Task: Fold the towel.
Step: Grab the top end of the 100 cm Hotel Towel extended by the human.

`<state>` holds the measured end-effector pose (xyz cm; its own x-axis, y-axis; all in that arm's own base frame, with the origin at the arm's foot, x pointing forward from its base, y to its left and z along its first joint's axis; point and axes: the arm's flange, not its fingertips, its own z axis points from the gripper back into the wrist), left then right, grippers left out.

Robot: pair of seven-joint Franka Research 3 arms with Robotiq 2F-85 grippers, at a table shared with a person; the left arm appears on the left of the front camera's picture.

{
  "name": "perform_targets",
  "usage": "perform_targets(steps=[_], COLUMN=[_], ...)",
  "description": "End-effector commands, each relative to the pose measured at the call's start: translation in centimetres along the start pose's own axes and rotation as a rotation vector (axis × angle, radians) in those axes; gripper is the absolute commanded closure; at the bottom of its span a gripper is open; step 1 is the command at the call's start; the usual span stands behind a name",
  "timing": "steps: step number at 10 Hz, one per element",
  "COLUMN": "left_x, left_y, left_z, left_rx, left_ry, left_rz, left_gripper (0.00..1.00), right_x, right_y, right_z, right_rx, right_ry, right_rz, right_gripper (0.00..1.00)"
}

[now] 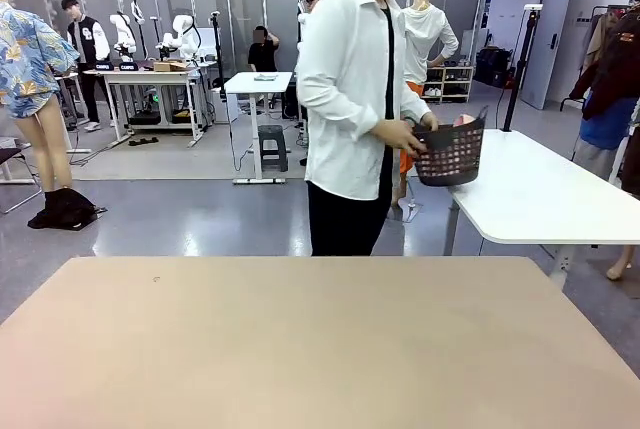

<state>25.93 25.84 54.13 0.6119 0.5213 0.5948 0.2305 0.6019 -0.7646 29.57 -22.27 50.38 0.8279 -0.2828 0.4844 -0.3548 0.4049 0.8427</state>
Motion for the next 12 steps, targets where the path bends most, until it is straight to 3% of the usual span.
perform_targets(steps=[1, 12], left_x=[0.22, 0.22], left_y=[0.17, 0.17], left_z=[-0.04, -0.04], left_rx=[-0.019, -0.019], left_ry=[-0.006, -0.006], left_rz=[-0.016, -0.016], left_gripper=[0.0, 0.0], right_x=[0.15, 0.15], right_y=[0.11, 0.11], right_z=[0.06, 0.06], right_rx=[0.011, 0.011], right_ry=[-0.006, -0.006], right_rz=[0.012, 0.012], right_gripper=[0.0, 0.0])
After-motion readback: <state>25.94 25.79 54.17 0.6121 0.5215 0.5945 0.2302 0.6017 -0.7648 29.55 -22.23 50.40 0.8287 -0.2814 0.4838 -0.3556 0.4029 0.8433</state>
